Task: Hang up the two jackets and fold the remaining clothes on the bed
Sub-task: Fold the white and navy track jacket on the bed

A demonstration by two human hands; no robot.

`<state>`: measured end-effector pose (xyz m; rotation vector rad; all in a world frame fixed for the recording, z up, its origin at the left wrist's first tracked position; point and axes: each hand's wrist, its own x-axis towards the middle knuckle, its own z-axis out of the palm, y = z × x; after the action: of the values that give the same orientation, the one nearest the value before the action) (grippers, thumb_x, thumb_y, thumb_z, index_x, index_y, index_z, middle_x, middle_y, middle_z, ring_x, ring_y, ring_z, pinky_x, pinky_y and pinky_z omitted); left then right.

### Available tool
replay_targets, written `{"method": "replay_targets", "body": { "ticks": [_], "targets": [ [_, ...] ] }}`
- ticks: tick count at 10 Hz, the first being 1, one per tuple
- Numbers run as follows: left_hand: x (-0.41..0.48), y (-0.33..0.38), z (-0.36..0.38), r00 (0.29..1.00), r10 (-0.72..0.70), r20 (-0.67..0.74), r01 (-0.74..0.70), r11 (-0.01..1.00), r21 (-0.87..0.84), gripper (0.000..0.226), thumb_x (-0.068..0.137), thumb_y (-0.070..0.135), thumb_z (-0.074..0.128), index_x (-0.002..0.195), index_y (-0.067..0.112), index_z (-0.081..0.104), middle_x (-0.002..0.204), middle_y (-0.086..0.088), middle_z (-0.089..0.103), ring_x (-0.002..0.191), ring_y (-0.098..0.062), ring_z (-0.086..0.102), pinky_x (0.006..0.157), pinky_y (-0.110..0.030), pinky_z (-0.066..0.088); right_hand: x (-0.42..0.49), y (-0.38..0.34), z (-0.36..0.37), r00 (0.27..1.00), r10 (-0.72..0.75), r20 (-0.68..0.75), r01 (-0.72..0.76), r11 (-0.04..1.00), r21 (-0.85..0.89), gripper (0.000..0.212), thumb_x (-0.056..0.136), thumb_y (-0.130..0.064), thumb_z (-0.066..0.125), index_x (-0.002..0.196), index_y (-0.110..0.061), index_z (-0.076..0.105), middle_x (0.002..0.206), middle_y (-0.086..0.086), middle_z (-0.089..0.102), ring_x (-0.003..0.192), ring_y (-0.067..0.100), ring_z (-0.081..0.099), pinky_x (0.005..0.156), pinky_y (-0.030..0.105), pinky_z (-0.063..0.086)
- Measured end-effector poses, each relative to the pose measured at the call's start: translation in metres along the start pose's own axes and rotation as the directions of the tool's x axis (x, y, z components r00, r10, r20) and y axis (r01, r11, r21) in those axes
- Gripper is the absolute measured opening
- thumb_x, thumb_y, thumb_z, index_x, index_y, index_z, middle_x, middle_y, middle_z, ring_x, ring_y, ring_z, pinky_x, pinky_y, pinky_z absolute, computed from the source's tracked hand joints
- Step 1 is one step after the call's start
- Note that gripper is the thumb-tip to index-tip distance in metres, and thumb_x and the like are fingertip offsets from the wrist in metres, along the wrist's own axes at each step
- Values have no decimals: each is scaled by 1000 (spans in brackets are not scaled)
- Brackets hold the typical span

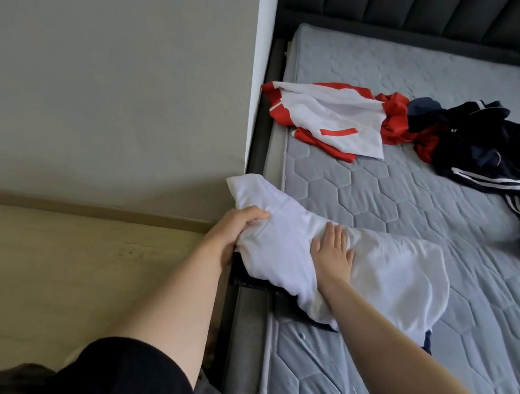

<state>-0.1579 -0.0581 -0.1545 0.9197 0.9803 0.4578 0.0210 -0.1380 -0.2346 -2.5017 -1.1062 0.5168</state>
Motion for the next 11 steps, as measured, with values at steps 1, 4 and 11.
{"method": "replay_targets", "body": {
  "ticks": [1, 4, 11],
  "targets": [
    [-7, 6, -15, 999, 49, -11, -49, 997, -59, 24, 83, 21, 61, 62, 12, 67, 59, -3, 67, 53, -15, 65, 44, -16, 46, -1, -33, 10, 997, -58, 50, 55, 997, 46, 57, 101, -28, 22, 151, -13, 0, 159, 4, -5, 146, 16, -8, 116, 43, -3],
    [-18, 27, -22, 996, 89, 7, -89, 995, 36, 25, 62, 30, 65, 77, 11, 70, 74, -6, 72, 65, -18, 69, 50, -19, 50, -16, -62, -14, 980, -106, 166, -129, 292, 948, 41, 101, -33, 36, 131, -10, 51, 124, -1, 57, 117, 14, 52, 103, 29, 36],
    [1, 13, 58, 975, 90, 204, -104, 993, 58, 14, 93, 21, 54, 86, 13, 62, 72, -2, 66, 69, -17, 63, 63, -26, 52, -10, -26, -53, 918, 13, 397, -393, 186, 901, 42, 104, -24, 25, 113, 4, 56, 103, 10, 68, 84, 15, 63, 69, 19, 50]
  ]
}}
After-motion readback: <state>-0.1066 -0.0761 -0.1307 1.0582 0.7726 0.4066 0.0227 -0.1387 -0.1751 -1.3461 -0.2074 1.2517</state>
